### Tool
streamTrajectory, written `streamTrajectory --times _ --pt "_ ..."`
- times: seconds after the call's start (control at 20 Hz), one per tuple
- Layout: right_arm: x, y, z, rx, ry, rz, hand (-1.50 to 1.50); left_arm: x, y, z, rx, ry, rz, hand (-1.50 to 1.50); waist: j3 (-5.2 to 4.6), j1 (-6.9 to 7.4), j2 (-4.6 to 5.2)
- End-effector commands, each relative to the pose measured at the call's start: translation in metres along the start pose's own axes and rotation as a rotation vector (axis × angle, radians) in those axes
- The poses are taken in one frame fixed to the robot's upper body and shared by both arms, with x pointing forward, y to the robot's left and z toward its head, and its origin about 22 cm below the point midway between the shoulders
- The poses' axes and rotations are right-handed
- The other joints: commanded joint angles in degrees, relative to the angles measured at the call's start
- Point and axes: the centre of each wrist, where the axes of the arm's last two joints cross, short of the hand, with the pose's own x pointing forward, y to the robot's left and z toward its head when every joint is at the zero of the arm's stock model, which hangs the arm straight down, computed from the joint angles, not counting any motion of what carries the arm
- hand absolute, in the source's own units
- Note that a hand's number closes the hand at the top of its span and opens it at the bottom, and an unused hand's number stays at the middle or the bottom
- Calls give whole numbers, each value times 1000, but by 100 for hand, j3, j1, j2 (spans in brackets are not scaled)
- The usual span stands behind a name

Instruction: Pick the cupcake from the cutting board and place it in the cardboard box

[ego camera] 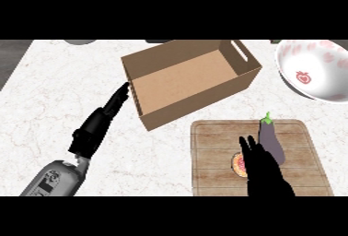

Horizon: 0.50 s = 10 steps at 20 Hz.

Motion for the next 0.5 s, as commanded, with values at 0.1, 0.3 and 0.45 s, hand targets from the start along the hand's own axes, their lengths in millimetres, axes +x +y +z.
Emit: streamTrajectory --times 0.1,0.3,0.45 --pt "15 -1 -9 -10 142 12 -150 -6 8 2 -13 4 12 0 4 2 -2" --pt "2 6 -25 -7 126 30 -150 -7 6 -4 9 3 10 0 6 -10 1" --pt "7 10 -24 -30 118 39 -150 -25 -4 -8 -2 2 22 0 5 -25 7"
